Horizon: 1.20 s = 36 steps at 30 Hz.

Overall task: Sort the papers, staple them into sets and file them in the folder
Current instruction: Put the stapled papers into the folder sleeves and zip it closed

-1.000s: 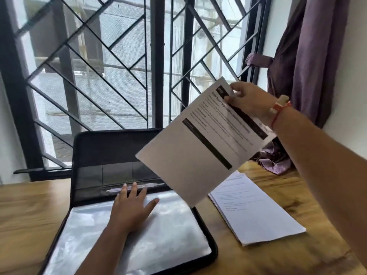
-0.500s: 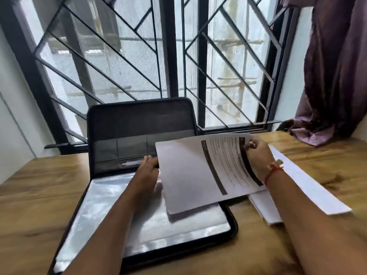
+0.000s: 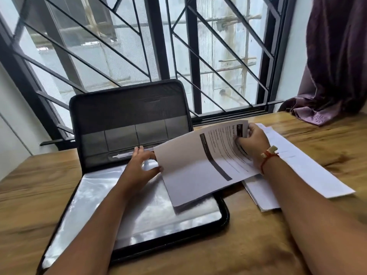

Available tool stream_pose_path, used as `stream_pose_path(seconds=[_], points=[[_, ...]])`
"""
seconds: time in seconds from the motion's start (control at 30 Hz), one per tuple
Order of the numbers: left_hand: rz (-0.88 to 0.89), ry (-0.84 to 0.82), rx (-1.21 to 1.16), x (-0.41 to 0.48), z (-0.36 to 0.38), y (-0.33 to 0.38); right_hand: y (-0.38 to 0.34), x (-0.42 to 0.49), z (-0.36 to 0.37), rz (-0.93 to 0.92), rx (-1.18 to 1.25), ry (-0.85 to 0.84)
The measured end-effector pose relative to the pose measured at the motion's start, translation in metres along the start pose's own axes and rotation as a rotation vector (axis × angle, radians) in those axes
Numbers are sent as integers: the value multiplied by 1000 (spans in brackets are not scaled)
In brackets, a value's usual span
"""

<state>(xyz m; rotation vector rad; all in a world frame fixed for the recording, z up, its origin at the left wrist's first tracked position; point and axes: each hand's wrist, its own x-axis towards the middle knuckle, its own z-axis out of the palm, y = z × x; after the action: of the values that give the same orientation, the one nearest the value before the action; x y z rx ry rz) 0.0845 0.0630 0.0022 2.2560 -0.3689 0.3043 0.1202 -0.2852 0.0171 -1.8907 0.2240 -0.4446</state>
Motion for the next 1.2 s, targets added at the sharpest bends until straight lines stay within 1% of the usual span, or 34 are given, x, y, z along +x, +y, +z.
stream_pose_path(seconds=[0.07, 0.1, 0.13, 0.2, 0.23, 0.3, 0.37, 0.4, 0.47, 0.53, 0.7, 0.77, 0.87, 0.93, 1.0, 1.03, 1.13, 1.2], points=[[-10, 5, 18, 0, 0, 2, -3, -2, 3, -17, -141, 2], [-23, 5, 22, 0, 0, 3, -5, -3, 4, -55, -218, 49], [-27, 8, 29, 1, 1, 1, -8, -4, 6, -146, -271, 118], [-28, 9, 39, 1, 1, 3, -15, -9, 10, -426, -349, 262], [-26, 8, 43, 1, 1, 5, -19, -13, 13, -539, -377, 279], [-10, 7, 54, 1, 2, 5, -31, -23, 24, -712, -431, 201], [-19, 2, 63, 0, 1, 4, -42, -39, 36, -849, -522, 48], [-19, 1, 66, 1, 1, 4, -45, -46, 42, -879, -566, -47], [-21, -7, 78, -1, 1, 6, -47, -56, 50, -861, -645, -218], [-22, -26, 87, -2, 0, 8, -47, -58, 53, -796, -697, -308], [-62, -88, 79, -5, -3, 12, -50, -60, 47, -736, -792, -339], [-77, -79, 76, -5, -3, 13, -53, -61, 44, -693, -770, -410], [-94, -73, 91, -3, -2, 12, -52, -59, 41, -571, -713, -529], [-95, -67, 98, -4, -1, 10, -51, -57, 40, -542, -817, -563], [-77, -51, 91, -4, 0, 6, -50, -55, 39, -558, -977, -577], [-68, -45, 93, -4, 0, 5, -51, -54, 39, -564, -1020, -594], [-48, -51, 157, -2, 2, -1, -54, -54, 36, -530, -988, -676], [-45, -77, 283, 0, 2, -3, -57, -55, 32, -487, -927, -721]])
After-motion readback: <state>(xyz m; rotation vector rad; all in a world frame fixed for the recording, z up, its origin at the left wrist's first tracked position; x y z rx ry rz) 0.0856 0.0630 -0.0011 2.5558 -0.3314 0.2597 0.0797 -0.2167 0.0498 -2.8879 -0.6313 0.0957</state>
